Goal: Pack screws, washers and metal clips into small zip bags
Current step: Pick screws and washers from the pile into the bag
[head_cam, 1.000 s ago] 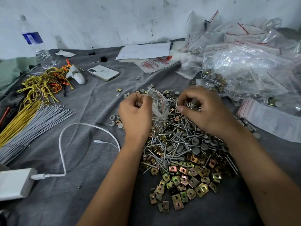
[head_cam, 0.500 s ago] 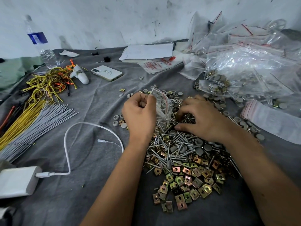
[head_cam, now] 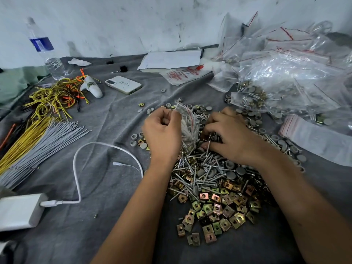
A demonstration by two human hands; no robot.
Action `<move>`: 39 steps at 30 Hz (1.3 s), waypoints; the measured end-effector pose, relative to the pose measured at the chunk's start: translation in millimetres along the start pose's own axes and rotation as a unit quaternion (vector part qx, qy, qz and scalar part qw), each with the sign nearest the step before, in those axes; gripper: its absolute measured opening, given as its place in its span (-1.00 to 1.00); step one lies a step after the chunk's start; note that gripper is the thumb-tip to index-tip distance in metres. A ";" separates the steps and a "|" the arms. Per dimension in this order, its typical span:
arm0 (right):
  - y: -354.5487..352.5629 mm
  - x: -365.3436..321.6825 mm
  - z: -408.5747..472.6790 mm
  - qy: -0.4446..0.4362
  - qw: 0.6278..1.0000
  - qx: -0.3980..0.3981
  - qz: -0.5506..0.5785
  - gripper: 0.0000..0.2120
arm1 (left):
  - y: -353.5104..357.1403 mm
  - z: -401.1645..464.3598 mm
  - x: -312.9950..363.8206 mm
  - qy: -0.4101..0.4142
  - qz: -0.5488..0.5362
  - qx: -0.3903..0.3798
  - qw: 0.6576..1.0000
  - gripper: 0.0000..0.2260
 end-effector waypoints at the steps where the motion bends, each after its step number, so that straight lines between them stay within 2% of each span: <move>1: -1.6 0.0 -0.5 -0.003 1.000 0.015 0.012 -0.69 | 0.0 0.3 -0.5 -0.002 -0.002 0.001 1.000 -0.73; 6: -14.9 -2.3 -1.2 -0.030 0.989 0.120 0.083 -0.84 | -0.2 1.1 -1.5 -0.004 -0.009 0.006 1.000 -0.71; 10: -14.2 0.7 -2.6 -0.023 0.978 0.130 0.163 -0.88 | -1.7 1.1 -4.1 -0.012 -0.019 0.019 1.000 -0.70; 16: -17.5 5.3 -5.3 -0.024 0.971 0.151 0.183 -0.90 | -1.5 0.6 -3.4 -0.009 -0.011 0.013 1.000 -0.71; 19: -18.0 6.2 -6.9 -0.016 0.974 0.160 0.157 -0.88 | -1.2 0.8 -3.0 -0.008 -0.009 0.012 1.000 -0.72; 21: -15.7 8.7 -6.3 0.006 0.981 0.142 0.129 -0.85 | -1.9 0.8 -2.7 -0.008 -0.011 0.015 1.000 -0.71; 26: 0.3 6.5 0.9 0.071 0.997 -0.019 -0.005 -0.55 | -2.3 0.0 -1.6 -0.011 -0.017 0.020 1.000 -0.71; 28: -2.3 4.2 -0.1 0.065 0.998 -0.022 0.008 -0.60 | -2.6 -0.3 -0.6 -0.009 -0.016 0.022 1.000 -0.71; 31: -8.3 -1.5 -3.4 0.030 0.997 0.004 0.075 -0.85 | -2.6 0.1 -0.6 -0.009 -0.015 0.021 1.000 -0.72; 35: -10.1 0.9 -5.2 0.020 0.992 0.033 0.117 -0.87 | -1.9 -0.4 -0.1 -0.008 -0.016 0.013 1.000 -0.72; 39: -25.2 7.6 -13.5 -0.011 0.956 0.157 0.250 -0.90 | 2.0 -0.8 1.0 -0.007 -0.008 -0.009 1.000 -0.69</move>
Point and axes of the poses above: each hand's wrist, its own z-axis towards the middle knuckle, its own y-axis out of the palm, x = y × z, the point moved 6 cm from there along z, towards the middle knuckle, and after that the axes turned 12 degrees about -x, right-handed, at the moved point
